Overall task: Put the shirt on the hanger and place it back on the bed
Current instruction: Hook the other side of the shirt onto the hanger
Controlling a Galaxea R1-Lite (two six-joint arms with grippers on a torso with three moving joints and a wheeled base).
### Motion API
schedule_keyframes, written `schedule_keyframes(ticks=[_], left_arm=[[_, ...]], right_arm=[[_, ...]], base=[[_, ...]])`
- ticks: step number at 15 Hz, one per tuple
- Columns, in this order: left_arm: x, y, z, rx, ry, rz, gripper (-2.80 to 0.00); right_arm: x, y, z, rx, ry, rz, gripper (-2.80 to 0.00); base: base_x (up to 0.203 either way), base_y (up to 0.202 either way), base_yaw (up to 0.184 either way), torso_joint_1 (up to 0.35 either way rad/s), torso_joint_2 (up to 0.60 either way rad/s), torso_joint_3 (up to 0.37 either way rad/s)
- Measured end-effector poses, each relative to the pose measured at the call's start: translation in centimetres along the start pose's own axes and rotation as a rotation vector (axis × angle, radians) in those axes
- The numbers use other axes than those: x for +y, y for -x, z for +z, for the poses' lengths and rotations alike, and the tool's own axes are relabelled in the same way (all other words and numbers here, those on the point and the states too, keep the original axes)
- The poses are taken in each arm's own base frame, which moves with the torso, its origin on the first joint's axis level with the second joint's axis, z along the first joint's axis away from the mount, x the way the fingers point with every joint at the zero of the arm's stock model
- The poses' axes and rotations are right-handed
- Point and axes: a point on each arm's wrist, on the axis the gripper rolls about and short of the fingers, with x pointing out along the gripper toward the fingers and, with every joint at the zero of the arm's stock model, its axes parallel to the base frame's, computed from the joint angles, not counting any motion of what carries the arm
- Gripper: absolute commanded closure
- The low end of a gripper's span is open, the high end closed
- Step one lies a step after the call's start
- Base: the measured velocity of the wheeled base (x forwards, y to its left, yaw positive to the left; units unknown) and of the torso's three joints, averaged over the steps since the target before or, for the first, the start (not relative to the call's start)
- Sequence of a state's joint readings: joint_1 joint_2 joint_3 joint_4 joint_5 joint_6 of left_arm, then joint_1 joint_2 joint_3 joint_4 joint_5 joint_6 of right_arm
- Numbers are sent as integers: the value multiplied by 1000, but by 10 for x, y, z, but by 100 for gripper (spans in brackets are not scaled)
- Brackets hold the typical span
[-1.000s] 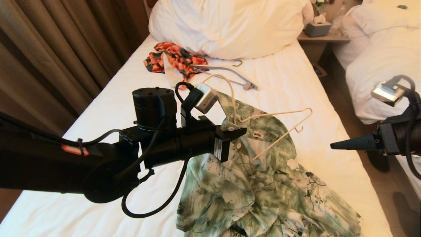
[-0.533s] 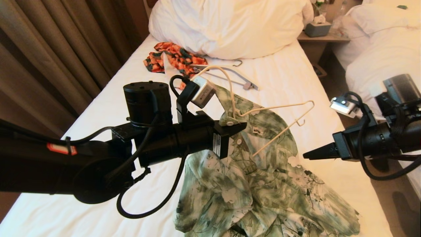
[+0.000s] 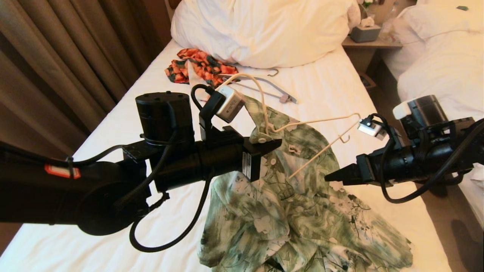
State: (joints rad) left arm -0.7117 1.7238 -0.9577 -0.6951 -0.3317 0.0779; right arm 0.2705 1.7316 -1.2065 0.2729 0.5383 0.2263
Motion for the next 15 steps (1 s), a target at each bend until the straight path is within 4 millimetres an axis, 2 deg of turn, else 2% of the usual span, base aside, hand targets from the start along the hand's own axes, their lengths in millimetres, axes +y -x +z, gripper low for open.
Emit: schedule_keyframes(ticks=[3,6,10,15], left_arm=[[1,3,3,-9,-2,10,0],[2,5,3,-10,-3,14,0],[3,8,3,-10,-3,21,0],[5,10,2,-8,-1,26,0]], right_arm=[[18,-18,-5,10,-73,36,-280],[35,-29,-8,-42,-188,-57,-280],[44,-35,-12,-65,-270,-118,-280],[57,-46,-17,-99,-283,-173,-280]], base=[[0,0,0,0,0,0],[0,0,0,0,0,0],[0,0,0,0,0,0],[0,0,0,0,0,0]])
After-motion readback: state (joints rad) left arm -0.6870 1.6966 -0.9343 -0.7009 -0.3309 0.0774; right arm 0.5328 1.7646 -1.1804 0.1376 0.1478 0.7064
